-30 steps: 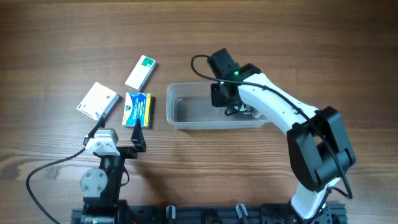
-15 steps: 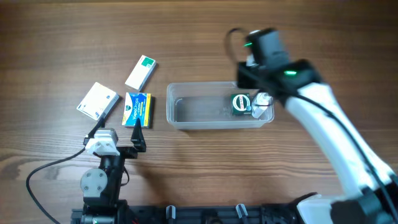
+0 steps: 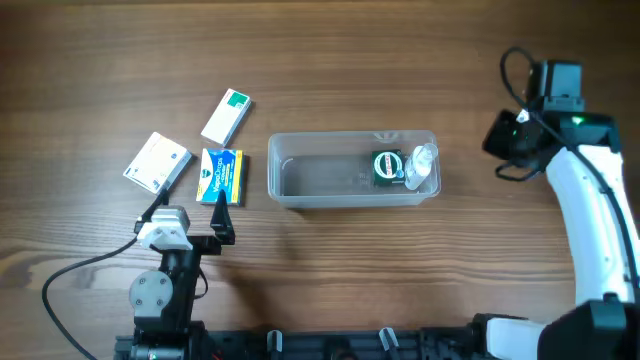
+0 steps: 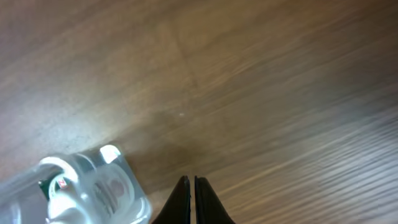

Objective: Pack container

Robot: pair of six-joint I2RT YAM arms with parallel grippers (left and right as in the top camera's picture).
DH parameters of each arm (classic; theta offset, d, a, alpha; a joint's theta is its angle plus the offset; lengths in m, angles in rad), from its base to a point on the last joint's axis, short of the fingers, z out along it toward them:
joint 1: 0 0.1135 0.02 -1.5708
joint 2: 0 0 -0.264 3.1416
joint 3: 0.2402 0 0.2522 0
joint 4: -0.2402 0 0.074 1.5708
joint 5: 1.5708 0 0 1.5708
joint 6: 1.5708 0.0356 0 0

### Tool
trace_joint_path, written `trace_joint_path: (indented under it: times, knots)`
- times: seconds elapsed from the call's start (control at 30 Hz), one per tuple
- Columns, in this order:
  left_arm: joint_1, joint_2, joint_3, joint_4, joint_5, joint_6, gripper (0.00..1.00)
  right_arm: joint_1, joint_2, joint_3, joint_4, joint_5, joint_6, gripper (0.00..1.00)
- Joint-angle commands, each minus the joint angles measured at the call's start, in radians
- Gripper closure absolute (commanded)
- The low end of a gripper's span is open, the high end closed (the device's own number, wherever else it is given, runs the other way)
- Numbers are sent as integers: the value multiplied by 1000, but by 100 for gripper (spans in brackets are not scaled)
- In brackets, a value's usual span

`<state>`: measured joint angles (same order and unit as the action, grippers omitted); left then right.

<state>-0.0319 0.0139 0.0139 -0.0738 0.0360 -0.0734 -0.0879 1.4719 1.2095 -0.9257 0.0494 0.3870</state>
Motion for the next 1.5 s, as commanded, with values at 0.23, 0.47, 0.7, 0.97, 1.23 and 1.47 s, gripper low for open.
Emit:
trace_joint_path:
  times: [0.23, 0.47, 0.7, 0.97, 1.23, 1.47]
  knots:
    - [-5, -7, -8, 1, 16, -10, 0, -1, 11, -230, 147, -235, -22, 96]
    - [-5, -7, -8, 1, 16, -10, 0, -1, 11, -287, 230, -337, -118, 96]
    - [-5, -7, -8, 1, 16, -10, 0, 11, 11, -287, 237, -344, -214, 96]
    - [-5, -7, -8, 1, 16, -10, 0, 23, 11, -287, 278, -510, -309, 96]
    - [-5, -7, -8, 1, 16, -10, 0, 23, 11, -287, 279, -523, -309, 96]
    - [-5, -7, -8, 1, 16, -10, 0, 23, 11, -287, 286, -546, -310, 96]
